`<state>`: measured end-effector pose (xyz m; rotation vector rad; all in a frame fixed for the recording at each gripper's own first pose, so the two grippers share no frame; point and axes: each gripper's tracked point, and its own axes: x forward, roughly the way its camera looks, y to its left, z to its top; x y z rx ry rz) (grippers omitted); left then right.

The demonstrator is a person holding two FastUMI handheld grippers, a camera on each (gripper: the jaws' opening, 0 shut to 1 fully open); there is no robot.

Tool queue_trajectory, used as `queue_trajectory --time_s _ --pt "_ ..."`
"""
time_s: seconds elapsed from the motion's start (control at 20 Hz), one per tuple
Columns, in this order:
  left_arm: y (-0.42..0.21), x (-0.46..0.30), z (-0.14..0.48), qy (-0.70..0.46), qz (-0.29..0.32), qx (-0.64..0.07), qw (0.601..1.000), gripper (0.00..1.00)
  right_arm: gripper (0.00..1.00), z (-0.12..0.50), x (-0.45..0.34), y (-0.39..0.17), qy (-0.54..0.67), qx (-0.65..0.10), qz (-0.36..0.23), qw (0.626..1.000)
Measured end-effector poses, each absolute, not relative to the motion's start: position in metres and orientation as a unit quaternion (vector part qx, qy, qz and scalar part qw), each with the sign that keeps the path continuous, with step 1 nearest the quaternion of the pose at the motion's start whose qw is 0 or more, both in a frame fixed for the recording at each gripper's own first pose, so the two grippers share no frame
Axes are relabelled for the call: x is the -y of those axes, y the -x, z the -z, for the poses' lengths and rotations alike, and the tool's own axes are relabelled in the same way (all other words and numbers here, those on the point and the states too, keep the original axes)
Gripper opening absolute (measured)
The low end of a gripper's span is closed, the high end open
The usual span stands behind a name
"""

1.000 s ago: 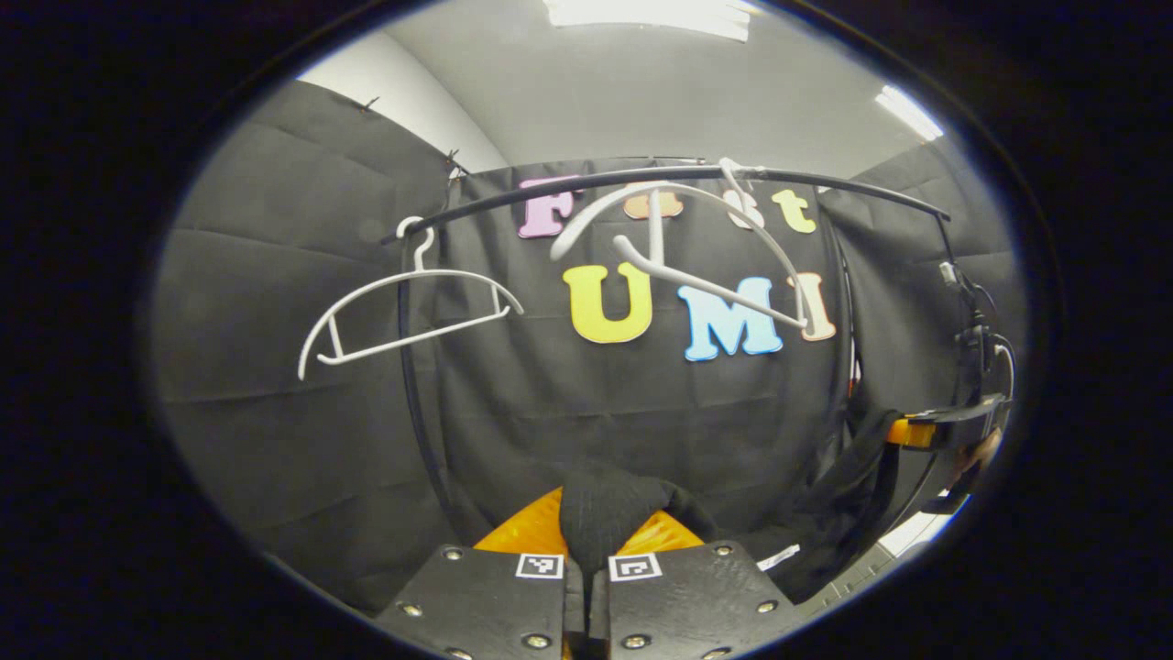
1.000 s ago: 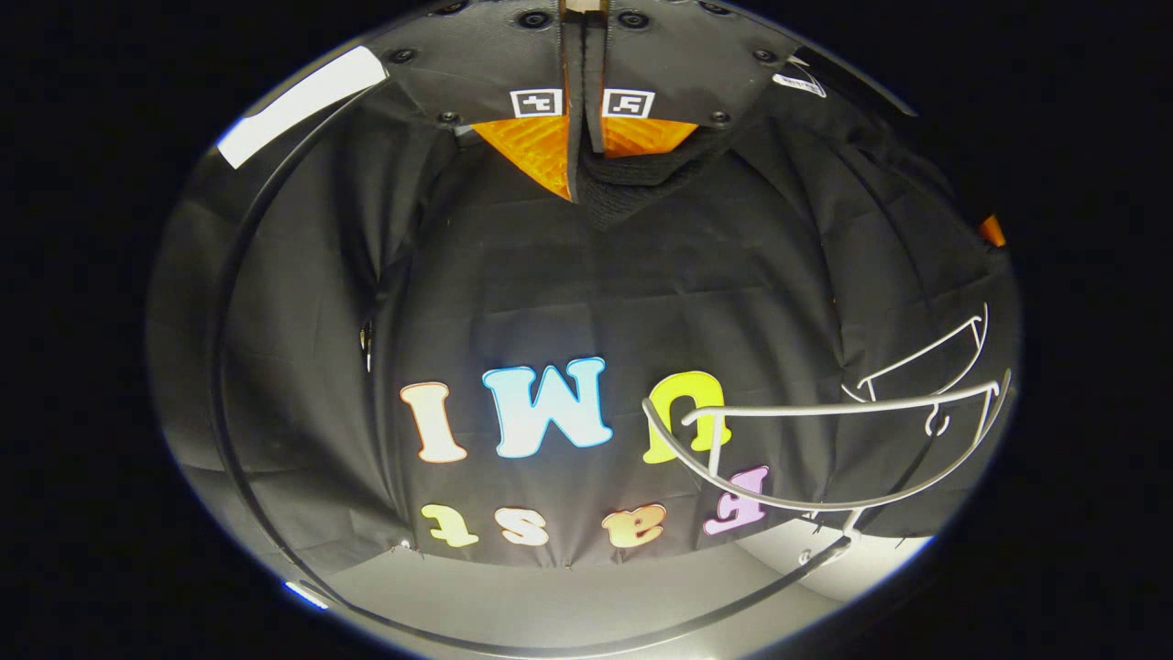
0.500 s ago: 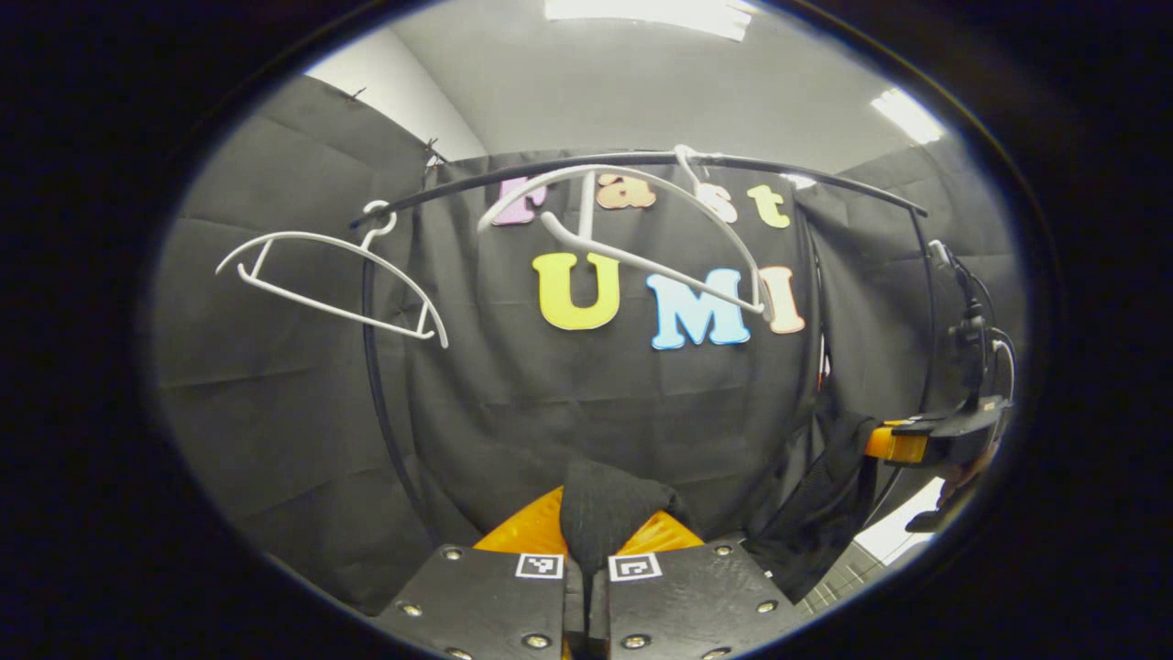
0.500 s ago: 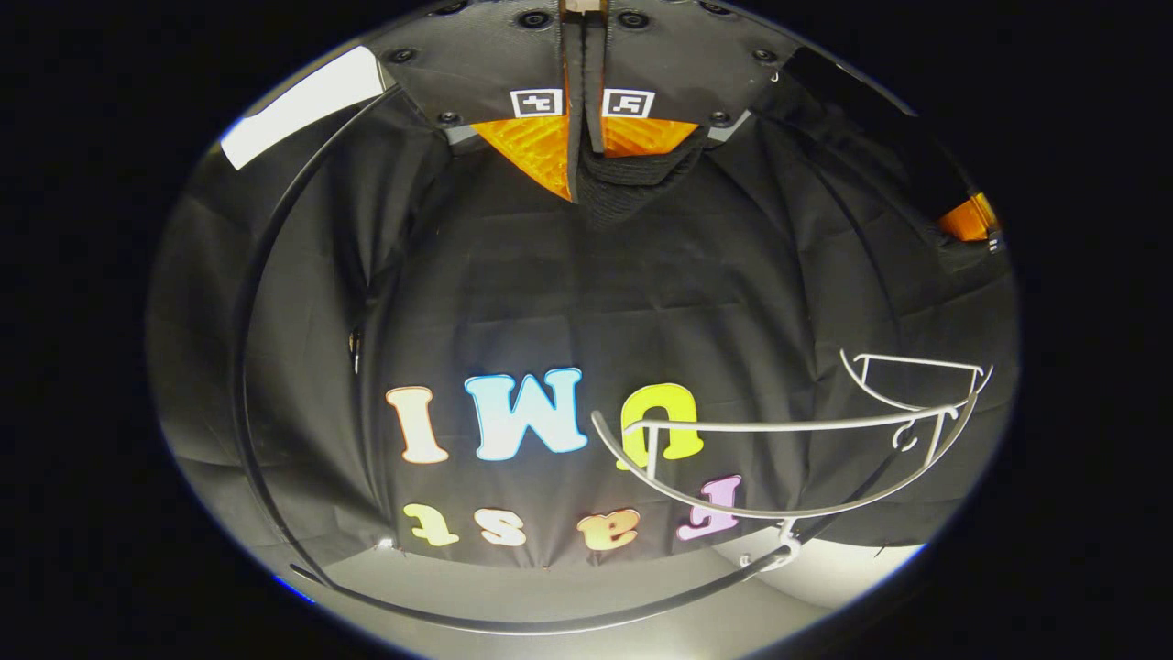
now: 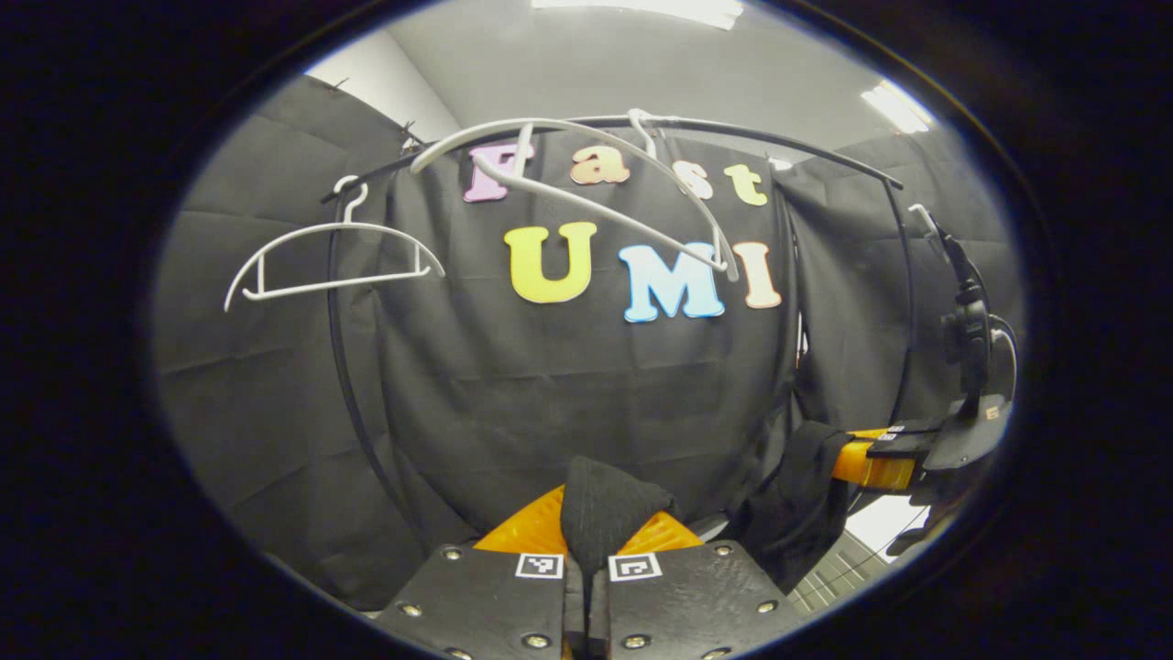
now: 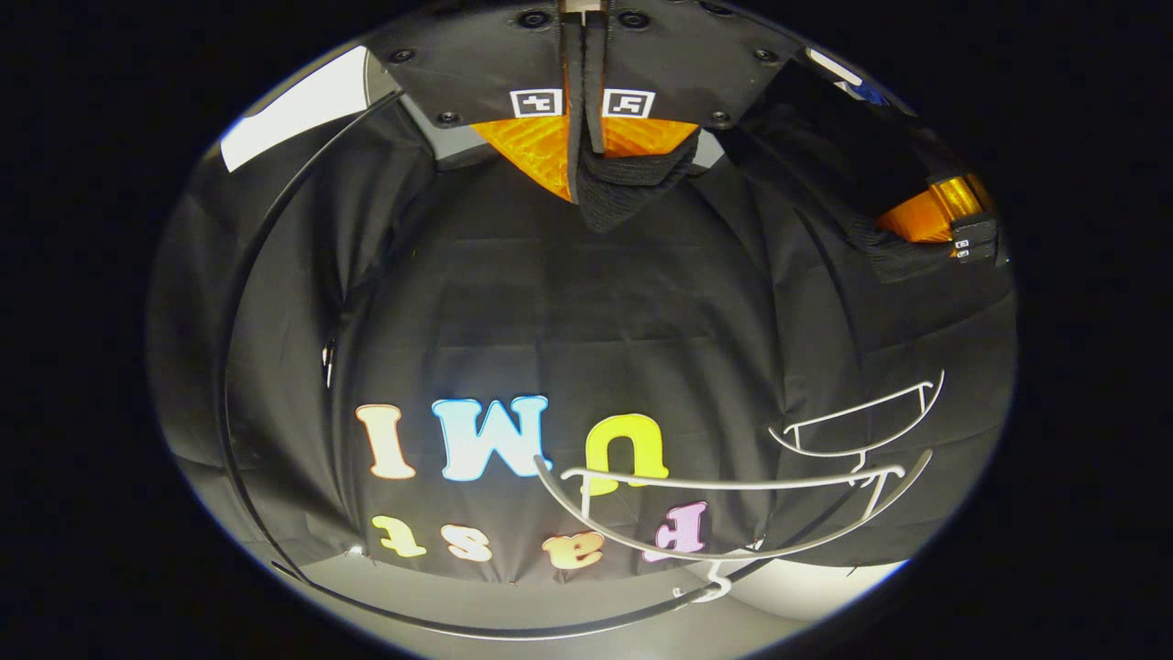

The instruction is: Grasp the clothes on the hanger with both hands and then place them into the laundry hamper below.

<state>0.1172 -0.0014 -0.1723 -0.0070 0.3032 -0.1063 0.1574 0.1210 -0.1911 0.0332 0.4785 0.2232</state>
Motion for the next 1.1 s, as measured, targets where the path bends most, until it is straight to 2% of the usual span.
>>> queue_trajectory --time_s 0.05,0.1,0.45,0.8,1.05,1.1 --pt "-0.119 0.004 0.181 0.002 0.055 -0.157 0.986 0.03 0.00 0.198 -0.125 -0.154 -0.016 -0.242 -0.113 0.964" --pt "-0.120 0.008 0.190 0.001 0.057 -0.164 0.985 0.04 0.03 0.204 -0.127 -0.151 -0.014 -0.247 -0.115 0.962" --pt "-0.136 0.021 0.247 -0.005 0.069 -0.212 0.975 0.04 0.03 0.256 -0.141 -0.129 0.004 -0.287 -0.128 0.949" --pt "-0.121 0.017 0.327 -0.015 0.051 -0.279 0.959 0.04 0.03 0.313 -0.143 -0.099 0.027 -0.335 -0.124 0.934" --pt "-0.086 0.002 0.384 -0.013 0.035 -0.344 0.938 0.03 0.02 0.353 -0.141 -0.076 0.031 -0.387 -0.120 0.914" --pt "-0.081 0.001 0.392 -0.010 0.034 -0.356 0.934 0.03 0.06 0.358 -0.138 -0.074 0.033 -0.394 -0.117 0.911"
